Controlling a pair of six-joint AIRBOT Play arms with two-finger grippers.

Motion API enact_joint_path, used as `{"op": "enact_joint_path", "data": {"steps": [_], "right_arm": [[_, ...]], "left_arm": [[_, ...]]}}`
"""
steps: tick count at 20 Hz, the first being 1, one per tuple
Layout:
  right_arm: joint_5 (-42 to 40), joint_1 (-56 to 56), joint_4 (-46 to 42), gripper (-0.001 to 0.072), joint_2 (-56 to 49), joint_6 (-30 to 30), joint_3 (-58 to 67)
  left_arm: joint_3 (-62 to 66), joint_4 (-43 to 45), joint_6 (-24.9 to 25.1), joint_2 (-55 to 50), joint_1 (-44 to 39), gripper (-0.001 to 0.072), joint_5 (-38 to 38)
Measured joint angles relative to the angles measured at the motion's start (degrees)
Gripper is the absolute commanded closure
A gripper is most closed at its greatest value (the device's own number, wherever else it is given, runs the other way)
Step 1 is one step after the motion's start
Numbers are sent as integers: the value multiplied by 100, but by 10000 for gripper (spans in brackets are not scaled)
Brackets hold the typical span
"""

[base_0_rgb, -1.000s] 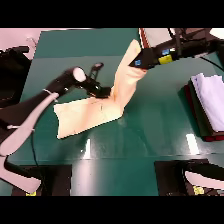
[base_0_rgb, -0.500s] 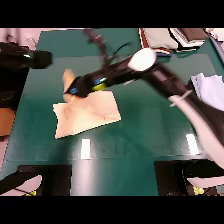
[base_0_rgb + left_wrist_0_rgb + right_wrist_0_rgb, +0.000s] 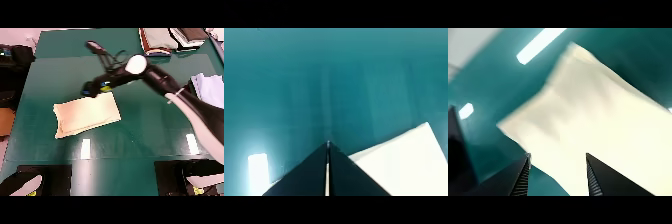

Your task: Fold the shirts.

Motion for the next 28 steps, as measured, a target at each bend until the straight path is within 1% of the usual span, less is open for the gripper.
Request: {"op": "enact_joint_path", "data": {"steps": [1,2,4,7,11,12,13,14,15,16,19,21,24,28], "right_arm": [[129,-302,-186,155,101,109,-372],[201,-586,-280,67,164,164,-706],[260,-1126,-339,67,173,269,-1314],[323,-1606,92,88,-149,343,-1829],[345,-1478,758,91,-870,323,-1626],[339,-1351,907,172,-1049,317,-1462],[337,-1191,1012,271,-1261,299,-1266],[321,-1038,1071,386,-1456,299,-1073],[256,-863,1126,548,-1657,297,-852],[195,-706,1150,696,-1836,293,-651],[74,-356,1180,694,-2192,282,-42],[-15,-326,1086,694,-2216,282,328],[50,-669,411,694,-1853,437,693],[555,-1834,-776,694,-973,691,861]], "left_arm": [[-39,-9,17,-2,-114,684,35],[-79,-13,28,-4,-232,684,81],[-131,-31,57,-7,-409,684,155],[-175,-15,85,-7,-516,684,225],[-192,-15,103,-7,-575,684,271],[-195,-7,103,-7,-577,684,282],[-197,-7,103,-7,-586,684,282],[-197,-11,105,-7,-592,684,286],[-197,-15,105,-7,-592,684,284],[-197,-13,105,-7,-590,684,284],[-197,-66,103,-7,-601,686,273],[-197,-76,103,-7,-704,686,264],[-197,-120,103,-7,-1080,685,262],[-199,-131,103,-7,-1606,684,354]]}}
